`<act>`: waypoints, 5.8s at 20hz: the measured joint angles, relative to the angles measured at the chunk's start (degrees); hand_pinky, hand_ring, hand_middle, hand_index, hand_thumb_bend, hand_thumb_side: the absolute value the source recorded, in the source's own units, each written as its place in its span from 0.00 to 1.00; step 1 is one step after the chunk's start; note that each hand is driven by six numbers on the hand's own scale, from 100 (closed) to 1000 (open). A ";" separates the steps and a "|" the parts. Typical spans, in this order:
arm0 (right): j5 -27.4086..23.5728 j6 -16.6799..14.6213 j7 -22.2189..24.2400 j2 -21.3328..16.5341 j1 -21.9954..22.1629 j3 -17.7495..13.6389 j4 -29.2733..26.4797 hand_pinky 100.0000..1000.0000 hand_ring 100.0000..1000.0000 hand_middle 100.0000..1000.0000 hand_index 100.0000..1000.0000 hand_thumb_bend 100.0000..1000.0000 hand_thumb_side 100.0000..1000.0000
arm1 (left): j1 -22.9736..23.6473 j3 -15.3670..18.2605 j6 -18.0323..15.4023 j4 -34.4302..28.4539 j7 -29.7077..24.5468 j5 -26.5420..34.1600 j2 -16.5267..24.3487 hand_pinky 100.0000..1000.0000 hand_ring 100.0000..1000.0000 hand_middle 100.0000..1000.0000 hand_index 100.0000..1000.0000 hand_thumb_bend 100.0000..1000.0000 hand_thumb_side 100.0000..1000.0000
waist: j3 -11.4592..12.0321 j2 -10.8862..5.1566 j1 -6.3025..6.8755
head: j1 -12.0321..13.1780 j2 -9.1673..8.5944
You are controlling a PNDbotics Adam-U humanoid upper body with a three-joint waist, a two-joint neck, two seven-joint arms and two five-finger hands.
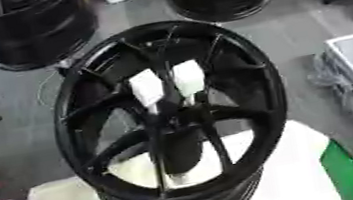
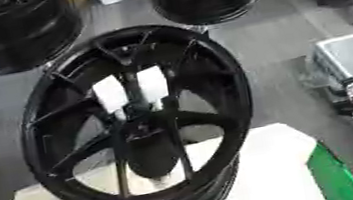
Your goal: Pull the pin out of the wheel hub.
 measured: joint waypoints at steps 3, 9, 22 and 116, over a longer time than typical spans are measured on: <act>0.00 0.00 0.00 0.00 0.00 0.00 0.00 0.65 0.57 0.60 0.77 0.00 0.74 | -0.02 -0.01 -0.01 0.00 -0.01 0.00 0.00 0.63 0.45 0.46 0.63 0.58 0.40 | -0.01 0.00 -0.01 | 0.00 0.00; 0.00 0.00 0.00 0.00 -0.01 0.00 0.00 0.65 0.56 0.60 0.77 0.00 0.74 | -0.07 -0.14 -0.09 -0.01 -0.10 0.00 -0.01 0.63 0.45 0.46 0.63 0.59 0.40 | 0.10 0.00 -0.01 | 0.00 0.00; 0.03 0.04 0.10 -0.03 -0.10 0.06 0.01 0.65 0.56 0.60 0.77 0.00 0.74 | -9.31 -9.03 -6.94 -1.27 -5.31 0.11 28.44 0.67 0.50 0.52 0.69 0.64 0.33 | -1.98 -0.37 0.90 | 0.25 0.00; 0.70 0.31 1.18 -1.57 1.20 0.38 0.72 0.65 0.56 0.59 0.77 0.00 0.75 | -21.21 -14.72 -22.19 51.61 -25.42 -27.40 41.57 0.75 0.72 0.79 0.90 0.82 0.33 | -3.12 -2.19 2.05 | 2.85 0.01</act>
